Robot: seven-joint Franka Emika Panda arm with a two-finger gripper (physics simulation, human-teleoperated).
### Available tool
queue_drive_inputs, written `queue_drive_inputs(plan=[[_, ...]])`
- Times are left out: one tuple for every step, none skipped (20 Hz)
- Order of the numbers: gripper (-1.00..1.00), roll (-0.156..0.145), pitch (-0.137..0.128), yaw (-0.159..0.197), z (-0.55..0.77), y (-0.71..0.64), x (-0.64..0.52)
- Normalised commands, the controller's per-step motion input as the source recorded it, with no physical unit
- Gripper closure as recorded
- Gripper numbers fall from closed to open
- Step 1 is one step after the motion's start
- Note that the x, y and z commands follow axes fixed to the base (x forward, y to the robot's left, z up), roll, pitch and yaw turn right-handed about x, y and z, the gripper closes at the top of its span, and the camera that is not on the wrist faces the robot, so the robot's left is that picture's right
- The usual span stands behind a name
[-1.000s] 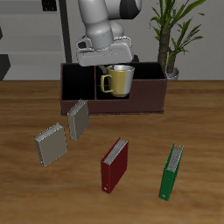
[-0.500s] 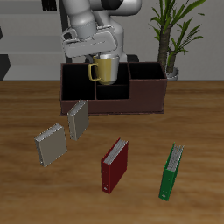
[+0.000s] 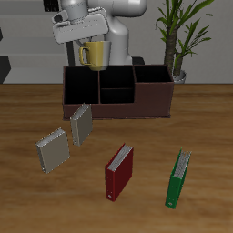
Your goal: Place the white-yellow mug into the back desk caddy's left compartment and place the right yellow book into the back desk caddy's right compartment
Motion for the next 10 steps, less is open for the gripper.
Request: queue_drive_inputs(plan=[[1.00, 0.032, -0.040, 0.012, 0.17, -0.16, -0.16], [1.00, -0.106, -0.083, 0.027, 0.31, -0.53, -0.34], [1.00, 0.103, -0.021, -0.029, 0.27, -0.28, -0.30], [1.00, 0.031, -0.033, 0.062, 0.20, -0.24, -0.21], [1.00, -0.041, -0.053, 0.013, 0.22, -0.14, -0.06], [1.00, 0.045, 0.001, -0.045, 0.38, -0.47, -0.31], [1.00, 0.030, -0.046, 0.042, 0.17, -0.02, -0.08], [1.00, -0.034, -0.124, 0.070, 0.33, -0.32, -0.10], [1.00, 0.007, -0.007, 0.001, 0.30, -0.44, 0.01], [1.00, -0.017, -0.010, -0.037, 0.09, -0.05, 0.06]])
